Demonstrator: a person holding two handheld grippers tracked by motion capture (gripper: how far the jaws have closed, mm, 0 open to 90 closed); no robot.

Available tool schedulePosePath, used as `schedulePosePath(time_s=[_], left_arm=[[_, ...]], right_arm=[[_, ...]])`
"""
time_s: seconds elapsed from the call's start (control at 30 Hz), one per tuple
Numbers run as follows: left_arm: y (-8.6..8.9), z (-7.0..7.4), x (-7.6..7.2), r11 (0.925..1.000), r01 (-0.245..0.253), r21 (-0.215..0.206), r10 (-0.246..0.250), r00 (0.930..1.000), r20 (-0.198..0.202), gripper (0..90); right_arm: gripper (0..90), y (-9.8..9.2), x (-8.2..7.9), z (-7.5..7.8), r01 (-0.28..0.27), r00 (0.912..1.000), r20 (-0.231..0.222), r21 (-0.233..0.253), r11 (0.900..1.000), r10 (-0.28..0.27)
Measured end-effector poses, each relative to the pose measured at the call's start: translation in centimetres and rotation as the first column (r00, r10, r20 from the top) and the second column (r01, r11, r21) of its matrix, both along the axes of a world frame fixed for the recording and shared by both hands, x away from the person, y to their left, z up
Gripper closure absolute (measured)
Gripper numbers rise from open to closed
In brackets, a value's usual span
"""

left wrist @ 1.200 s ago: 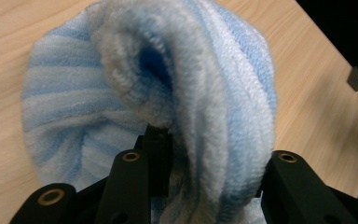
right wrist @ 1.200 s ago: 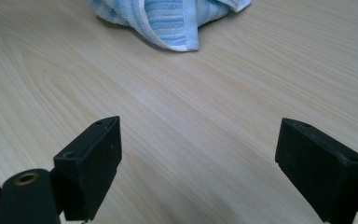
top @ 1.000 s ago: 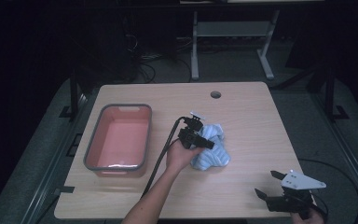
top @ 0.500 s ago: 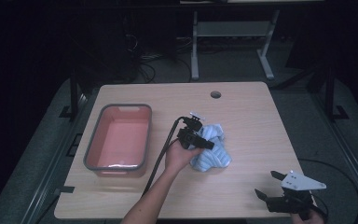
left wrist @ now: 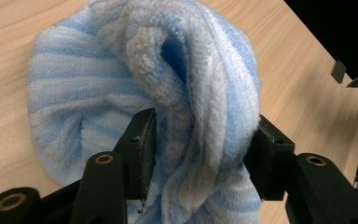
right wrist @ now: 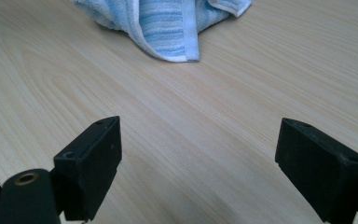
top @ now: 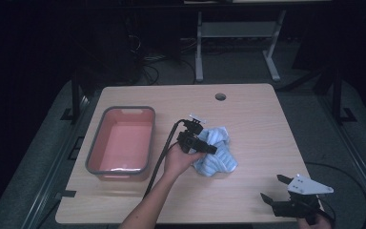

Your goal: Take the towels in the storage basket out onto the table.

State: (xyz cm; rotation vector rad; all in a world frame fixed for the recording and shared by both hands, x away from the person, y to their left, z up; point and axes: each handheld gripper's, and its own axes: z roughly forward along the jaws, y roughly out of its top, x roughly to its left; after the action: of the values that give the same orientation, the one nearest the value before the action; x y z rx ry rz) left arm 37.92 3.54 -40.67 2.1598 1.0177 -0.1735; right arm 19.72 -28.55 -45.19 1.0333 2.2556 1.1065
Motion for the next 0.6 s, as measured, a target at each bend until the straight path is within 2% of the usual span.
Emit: schedulePosePath(time_s=[0.2,0.6], left_arm=[[0.4,0.3,-0.2,0.9997,0.002,-0.023,-0.002,1.0000,-0.002,44.1],[1.3,0.9,-0.5,0.9997,0.013,-0.021,-0.012,0.9998,0.017,43.8]], right_arm=[[13.9,0.0,0.0,0.0,0.001,1.0000,-0.001,-0.001,1.000,-0.001],[13.9,-0.1,0.0,0.0,0.002,1.0000,0.002,-0.001,1.000,-0.002]])
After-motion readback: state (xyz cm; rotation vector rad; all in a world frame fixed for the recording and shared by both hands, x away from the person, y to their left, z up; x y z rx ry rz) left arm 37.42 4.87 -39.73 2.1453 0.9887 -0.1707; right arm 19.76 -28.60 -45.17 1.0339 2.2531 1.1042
